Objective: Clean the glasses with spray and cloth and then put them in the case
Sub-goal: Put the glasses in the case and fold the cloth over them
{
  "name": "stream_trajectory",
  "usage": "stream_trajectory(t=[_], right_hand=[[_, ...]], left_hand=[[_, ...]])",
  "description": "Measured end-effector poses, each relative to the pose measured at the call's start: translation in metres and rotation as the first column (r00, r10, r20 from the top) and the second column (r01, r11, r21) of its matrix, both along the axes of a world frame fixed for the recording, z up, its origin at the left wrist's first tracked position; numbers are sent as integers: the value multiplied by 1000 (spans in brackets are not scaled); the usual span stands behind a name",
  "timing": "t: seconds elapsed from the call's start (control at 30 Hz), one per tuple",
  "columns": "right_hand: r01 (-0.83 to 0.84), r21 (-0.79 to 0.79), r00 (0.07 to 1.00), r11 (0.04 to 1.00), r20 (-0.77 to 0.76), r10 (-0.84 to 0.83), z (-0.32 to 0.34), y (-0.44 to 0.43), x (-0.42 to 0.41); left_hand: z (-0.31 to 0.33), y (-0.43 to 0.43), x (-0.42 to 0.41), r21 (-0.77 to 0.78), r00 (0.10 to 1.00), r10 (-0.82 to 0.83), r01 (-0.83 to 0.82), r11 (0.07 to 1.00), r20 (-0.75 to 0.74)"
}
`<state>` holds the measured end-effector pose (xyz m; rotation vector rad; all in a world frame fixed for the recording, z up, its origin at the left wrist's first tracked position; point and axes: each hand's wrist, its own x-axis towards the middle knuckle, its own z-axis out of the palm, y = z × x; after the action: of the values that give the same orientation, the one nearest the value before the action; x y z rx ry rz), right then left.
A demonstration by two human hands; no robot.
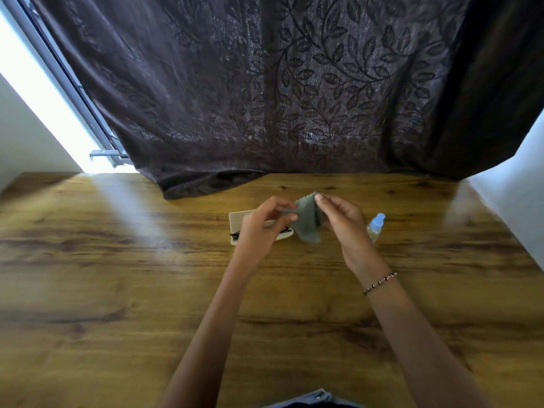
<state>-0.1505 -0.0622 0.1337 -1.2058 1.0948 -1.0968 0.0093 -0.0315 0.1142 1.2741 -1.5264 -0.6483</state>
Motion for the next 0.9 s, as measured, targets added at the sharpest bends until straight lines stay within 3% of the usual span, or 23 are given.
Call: stream_trajectory(t=[0.17, 0.27, 0.37, 0.47, 0.53, 0.6, 0.7, 0.9], right_hand=[[-2, 22, 1000, 1000, -16, 2, -3, -3, -5], [-97, 49, 995, 994, -29, 99, -4, -3, -5], [-143, 33, 989, 989, -27, 144, -4, -2, -5], [-109, 12, 994, 994, 30, 109, -4, -3, -6], [-97, 12, 995, 995, 40, 97, -5, -4, -6], [-87, -2, 996, 996, 30, 87, -6, -5, -7], [-85, -40, 996, 996, 17, 86, -6, -4, -8], [-147, -96, 989, 984, -39, 144, -3, -2, -12]], left_hand=[[6, -4, 12, 15, 995, 15, -17, 1000, 102], [11, -5, 16, 18, 996, 6, -7, 1000, 93], [16, -4, 20, 86, 1000, 0, -2, 996, 14], [16, -4, 27, 259, 992, -55, 84, 962, -117], [13, -4, 29, 313, 988, -93, 129, 941, -126], [10, -4, 27, 310, 991, -73, 105, 945, -114], [12, 0, 22, 297, 973, -4, 75, 952, -232], [14, 2, 16, 232, 948, -18, 97, 968, -319]])
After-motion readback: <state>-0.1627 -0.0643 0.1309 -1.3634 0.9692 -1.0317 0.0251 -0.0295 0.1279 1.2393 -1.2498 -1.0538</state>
